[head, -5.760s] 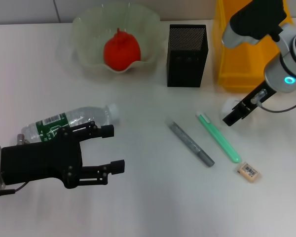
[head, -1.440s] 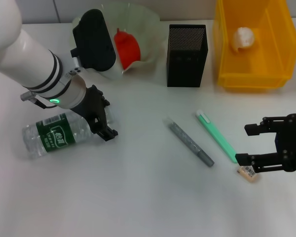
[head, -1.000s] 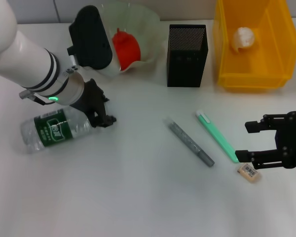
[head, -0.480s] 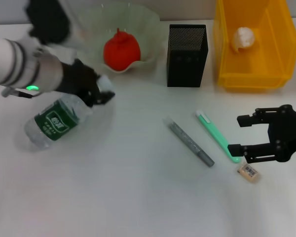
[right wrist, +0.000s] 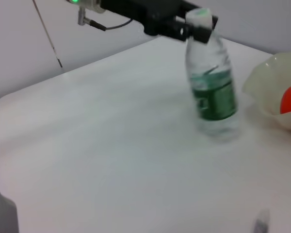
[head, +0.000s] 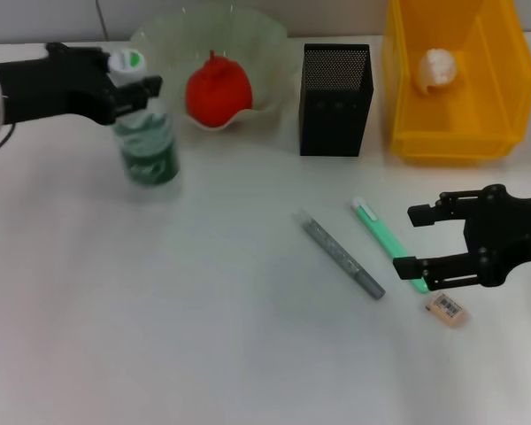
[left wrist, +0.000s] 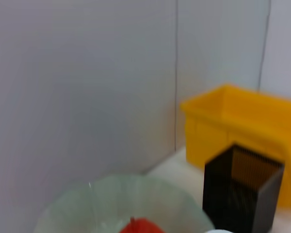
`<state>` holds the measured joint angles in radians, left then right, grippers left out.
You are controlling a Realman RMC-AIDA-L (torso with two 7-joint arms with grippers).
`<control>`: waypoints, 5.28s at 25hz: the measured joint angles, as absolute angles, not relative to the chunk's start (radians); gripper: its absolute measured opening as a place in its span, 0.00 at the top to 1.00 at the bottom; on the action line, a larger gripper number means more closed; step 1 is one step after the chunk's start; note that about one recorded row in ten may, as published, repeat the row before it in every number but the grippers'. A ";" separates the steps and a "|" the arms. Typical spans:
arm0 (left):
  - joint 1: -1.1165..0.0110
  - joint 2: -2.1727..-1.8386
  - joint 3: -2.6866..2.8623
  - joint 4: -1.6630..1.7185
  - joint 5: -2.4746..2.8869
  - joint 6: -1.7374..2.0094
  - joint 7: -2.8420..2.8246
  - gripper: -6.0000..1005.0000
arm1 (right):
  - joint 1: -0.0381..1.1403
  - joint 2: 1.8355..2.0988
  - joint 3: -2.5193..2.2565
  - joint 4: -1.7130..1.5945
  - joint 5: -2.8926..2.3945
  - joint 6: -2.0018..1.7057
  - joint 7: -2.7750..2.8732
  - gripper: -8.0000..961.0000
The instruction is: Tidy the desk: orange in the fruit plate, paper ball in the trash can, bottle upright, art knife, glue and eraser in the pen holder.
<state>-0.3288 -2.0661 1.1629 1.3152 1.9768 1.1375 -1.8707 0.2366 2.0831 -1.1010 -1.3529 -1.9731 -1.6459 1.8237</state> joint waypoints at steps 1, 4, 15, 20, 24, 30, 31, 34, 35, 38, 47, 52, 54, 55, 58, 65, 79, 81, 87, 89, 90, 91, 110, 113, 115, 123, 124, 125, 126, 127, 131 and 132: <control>-0.318 -2.066 1.153 1.308 1.935 1.138 -1.854 0.55 | 0.237 2.083 -1.102 -1.351 -1.973 -1.646 1.824 0.20; -0.275 -2.068 1.138 1.250 1.731 1.144 -1.766 0.54 | 0.237 2.084 -1.102 -1.344 -1.972 -1.646 1.823 0.20; -0.313 -2.070 1.132 1.021 1.560 1.123 -1.553 0.54 | 0.236 2.083 -1.104 -1.291 -1.924 -1.647 1.786 0.20; -0.320 -2.069 1.122 0.957 1.492 1.104 -1.454 0.54 | 0.233 2.083 -1.099 -1.272 -1.924 -1.648 1.775 0.20; -0.333 -2.070 1.120 0.922 1.487 1.082 -1.441 0.54 | 0.229 2.084 -1.095 -1.264 -1.924 -1.647 1.770 0.20; -0.345 -2.069 1.118 0.898 1.486 1.079 -1.420 0.54 | 0.235 2.083 -1.095 -1.248 -1.923 -1.646 1.769 0.20; -0.345 -2.070 1.117 0.897 1.485 1.079 -1.417 0.54 | 0.236 2.083 -1.096 -1.248 -1.923 -1.646 1.769 0.20; -0.345 -2.070 1.117 0.897 1.485 1.079 -1.417 0.53 | 0.237 2.083 -1.096 -1.247 -1.924 -1.642 1.769 0.20; -0.346 -2.070 1.117 0.892 1.483 1.076 -1.416 0.53 | 0.237 2.083 -1.096 -1.247 -1.924 -1.642 1.769 0.20; -0.348 -2.070 1.117 0.889 1.483 1.068 -1.417 0.53 | 0.237 2.084 -1.097 -1.247 -1.924 -1.639 1.769 0.20; -0.344 -2.069 1.126 0.892 1.482 1.067 -1.415 0.53 | 0.254 2.083 -1.094 -1.230 -1.927 -1.638 1.769 0.20; -0.330 -2.066 1.101 0.914 1.479 1.110 -1.418 0.32 | 0.259 2.082 -1.094 -1.249 -1.931 -1.646 1.790 0.20; -0.314 -2.066 1.037 0.939 1.477 1.211 -1.423 0.22 | 0.265 2.080 -1.099 -1.283 -1.947 -1.653 1.825 0.20; -0.311 -2.066 1.018 0.941 1.477 1.249 -1.422 0.17 | 0.265 2.080 -1.099 -1.283 -1.947 -1.653 1.825 0.20; -0.291 -2.064 0.925 0.929 1.477 1.391 -1.395 0.18 | 0.283 2.079 -1.103 -1.370 -2.006 -1.676 1.917 0.20; -0.241 -2.059 0.819 0.856 1.488 1.623 -1.264 0.19 | 0.402 2.079 -1.115 -1.554 -2.233 -1.785 2.224 0.20; -0.179 -2.049 0.813 0.625 1.636 1.805 -1.010 0.19 | 0.678 2.084 -1.452 -1.425 -2.707 -1.699 2.762 0.20; -0.180 -2.050 0.812 0.623 1.636 1.796 -1.009 0.19 | 0.683 2.084 -1.462 -1.400 -2.722 -1.672 2.768 0.20; -0.200 -2.061 0.813 0.622 1.636 1.756 -1.007 0.19 | 0.708 2.086 -1.494 -1.262 -2.730 -1.516 2.771 0.20; -0.201 -2.062 0.814 0.621 1.636 1.750 -1.003 0.19 | 0.709 2.086 -1.515 -1.241 -2.730 -1.482 2.771 0.20; -0.201 -2.062 0.814 0.621 1.636 1.750 -1.003 0.19 | 0.709 2.086 -1.515 -1.241 -2.730 -1.482 2.771 0.20; -0.202 -2.062 0.815 0.620 1.636 1.747 -1.001 0.19 | 0.710 2.087 -1.527 -1.231 -2.729 -1.469 2.771 0.20; -0.226 -2.068 0.814 0.549 1.627 1.732 -0.949 0.19 | 0.787 2.091 -1.621 -1.045 -2.653 -1.339 2.807 0.20; -0.231 -2.067 0.811 0.536 1.627 1.732 -0.940 0.19 | 0.788 2.091 -1.621 -1.037 -2.653 -1.330 2.808 0.22; -0.233 -2.067 0.811 0.532 1.627 1.733 -0.935 0.19 | 0.787 2.091 -1.621 -1.035 -2.653 -1.327 2.808 0.23; -0.237 -2.066 0.813 0.532 1.628 1.735 -0.935 0.19 | 0.787 2.091 -1.621 -1.019 -2.650 -1.311 2.818 0.38; -0.238 -2.066 0.812 0.532 1.628 1.735 -0.935 0.19 | 0.787 2.091 -1.621 -1.014 -2.648 -1.310 2.818 0.40; -0.239 -2.066 0.812 0.532 1.628 1.736 -0.934 0.19 | 0.788 2.091 -1.621 -1.007 -2.645 -1.307 2.819 0.42; -0.239 -2.066 0.812 0.532 1.628 1.736 -0.934 0.19 | 0.788 2.091 -1.621 -1.002 -2.642 -1.304 2.819 0.44; -0.240 -2.066 0.813 0.532 1.627 1.736 -0.934 0.19 | 0.790 2.091 -1.622 -0.992 -2.638 -1.298 2.819 0.46; -0.242 -2.066 0.815 0.532 1.627 1.735 -0.934 0.19 | 0.790 2.091 -1.622 -0.987 -2.634 -1.294 2.819 0.46; -0.246 -2.066 0.816 0.532 1.628 1.735 -0.934 0.19 | 0.789 2.090 -1.622 -0.987 -2.622 -1.291 2.819 0.46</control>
<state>-0.2461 -2.0662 0.8159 0.5323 1.6277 1.7345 -0.9342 0.7892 2.0905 -1.6221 -0.9870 -2.6224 -1.2914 2.8187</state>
